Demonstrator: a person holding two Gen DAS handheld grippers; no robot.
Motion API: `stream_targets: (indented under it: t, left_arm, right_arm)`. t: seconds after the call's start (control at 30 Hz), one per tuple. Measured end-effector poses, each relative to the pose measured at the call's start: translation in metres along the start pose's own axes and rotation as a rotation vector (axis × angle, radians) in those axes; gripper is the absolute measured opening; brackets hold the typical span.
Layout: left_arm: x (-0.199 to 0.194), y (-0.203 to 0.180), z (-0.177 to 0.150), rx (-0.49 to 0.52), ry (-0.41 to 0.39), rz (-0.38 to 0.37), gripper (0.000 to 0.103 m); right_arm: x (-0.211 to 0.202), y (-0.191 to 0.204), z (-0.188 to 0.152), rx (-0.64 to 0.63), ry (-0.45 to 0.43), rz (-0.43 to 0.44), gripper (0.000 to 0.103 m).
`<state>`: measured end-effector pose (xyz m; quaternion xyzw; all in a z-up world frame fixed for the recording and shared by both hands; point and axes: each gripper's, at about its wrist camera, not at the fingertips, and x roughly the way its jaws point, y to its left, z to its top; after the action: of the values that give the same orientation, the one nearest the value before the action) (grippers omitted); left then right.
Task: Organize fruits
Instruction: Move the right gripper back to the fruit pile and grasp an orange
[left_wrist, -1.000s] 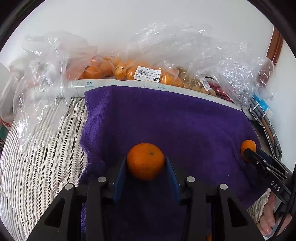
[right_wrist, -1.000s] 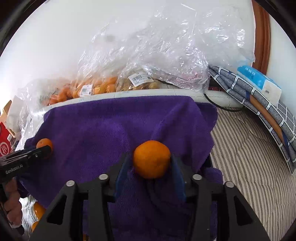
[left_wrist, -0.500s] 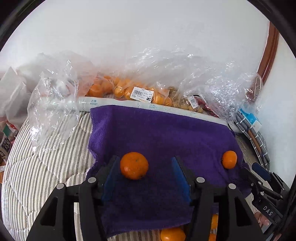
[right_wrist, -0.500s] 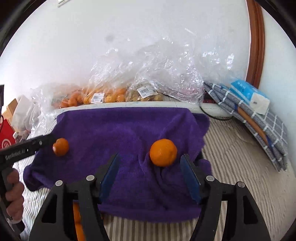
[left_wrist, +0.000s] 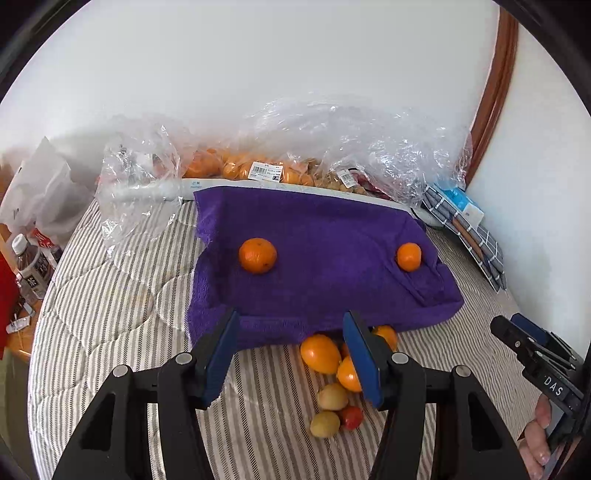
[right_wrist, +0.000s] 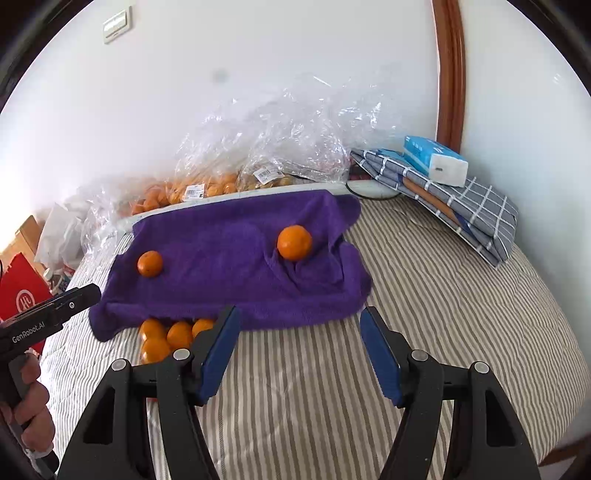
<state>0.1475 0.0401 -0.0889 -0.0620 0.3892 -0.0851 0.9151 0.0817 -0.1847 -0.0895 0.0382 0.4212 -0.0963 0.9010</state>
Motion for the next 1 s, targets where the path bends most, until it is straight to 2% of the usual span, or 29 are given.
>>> stream_targets:
  t: [0.13, 0.2, 0.3, 0.53, 0.63, 0.77, 1.0]
  left_arm:
    - [-0.016, 0.003, -0.010, 0.012, -0.007, 0.018, 0.056]
    - [-0.024, 0.004, -0.015, 0.020, -0.018, 0.019, 0.056]
    - [-0.031, 0.008, -0.021, 0.022, -0.033, 0.040, 0.056]
    - [-0.038, 0.023, -0.034, -0.020, -0.020, 0.097, 0.056]
    - [-0.035, 0.032, -0.035, -0.061, 0.001, 0.117, 0.056]
    - [-0.035, 0.040, -0.036, -0.066, 0.006, 0.160, 0.057]
    - [-0.027, 0.057, -0.038, -0.094, 0.009, 0.174, 0.060]
  right_arm:
    - [-0.011, 0.004, -0.013, -0.005, 0.008, -0.013, 0.067]
    - [-0.013, 0.006, -0.018, -0.008, 0.018, 0.004, 0.067]
    - [-0.012, 0.012, -0.025, -0.032, 0.041, 0.036, 0.060]
    - [-0.011, 0.028, -0.041, -0.093, 0.023, 0.068, 0.060]
    - [-0.003, 0.033, -0.049, -0.115, 0.031, 0.088, 0.058]
    - [0.014, 0.045, -0.057, -0.137, 0.079, 0.143, 0.050]
    - [0.043, 0.071, -0.063, -0.202, 0.105, 0.181, 0.050]
